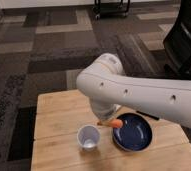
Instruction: Place the pepper in the ceramic cup
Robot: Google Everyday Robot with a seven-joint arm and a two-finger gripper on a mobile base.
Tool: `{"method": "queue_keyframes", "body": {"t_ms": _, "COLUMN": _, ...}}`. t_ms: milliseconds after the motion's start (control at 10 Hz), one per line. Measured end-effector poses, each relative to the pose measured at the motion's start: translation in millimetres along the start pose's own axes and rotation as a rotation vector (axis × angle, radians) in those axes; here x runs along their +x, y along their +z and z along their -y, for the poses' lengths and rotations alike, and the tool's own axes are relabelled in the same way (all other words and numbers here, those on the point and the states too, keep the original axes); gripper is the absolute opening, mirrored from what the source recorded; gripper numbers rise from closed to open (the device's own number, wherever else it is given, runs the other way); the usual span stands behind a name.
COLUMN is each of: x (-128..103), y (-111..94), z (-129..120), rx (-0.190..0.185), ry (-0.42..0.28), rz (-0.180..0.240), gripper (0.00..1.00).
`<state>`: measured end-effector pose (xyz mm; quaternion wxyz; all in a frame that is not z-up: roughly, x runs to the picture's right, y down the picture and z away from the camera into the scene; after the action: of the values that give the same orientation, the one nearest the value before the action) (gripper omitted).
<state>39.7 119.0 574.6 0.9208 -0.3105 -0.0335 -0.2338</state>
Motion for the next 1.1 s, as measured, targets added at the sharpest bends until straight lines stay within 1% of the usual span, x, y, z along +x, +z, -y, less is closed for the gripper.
{"method": "queue_keyframes", "body": {"t_ms": 200, "x": 0, "y": 0, "z": 0, "rx": 0.001, "ry": -0.001, "rz": 0.0, "gripper": 0.0}}
{"method": "queue_keyframes", "body": {"t_ms": 300, "x": -5, "y": -3, "z": 3, "rx": 0.007, "ry": -0.02, "rz": -0.001, "gripper": 0.0}}
{"method": "queue_keyframes", "body": {"t_ms": 400, "x": -23, "y": -10, "z": 11, "rx": 0.025, "ry": -0.069, "rz": 0.009, "gripper": 0.0}}
{"method": "queue_keyframes", "body": {"t_ms": 500, "x": -31, "y": -14, "z": 13, "rx": 0.033, "ry": -0.095, "rz": 0.011, "gripper": 0.0}}
{"method": "queue_keyframes", "body": {"t_ms": 600, "x": -54, "y": -23, "z": 17, "rx": 0.05, "ry": -0.156, "rz": 0.023, "gripper": 0.0}}
{"method": "queue_keyframes", "body": {"t_ms": 800, "x": -67, "y": -30, "z": 17, "rx": 0.06, "ry": -0.192, "rz": 0.033, "gripper": 0.0}}
{"method": "queue_keyframes", "body": {"t_ms": 900, "x": -83, "y": -38, "z": 16, "rx": 0.068, "ry": -0.23, "rz": 0.048, "gripper": 0.0}}
{"method": "queue_keyframes", "body": {"t_ms": 1000, "x": -88, "y": -41, "z": 16, "rx": 0.07, "ry": -0.242, "rz": 0.054, "gripper": 0.0}}
{"method": "queue_keyframes", "body": {"t_ms": 1100, "x": -105, "y": -50, "z": 15, "rx": 0.08, "ry": -0.283, "rz": 0.07, "gripper": 0.0}}
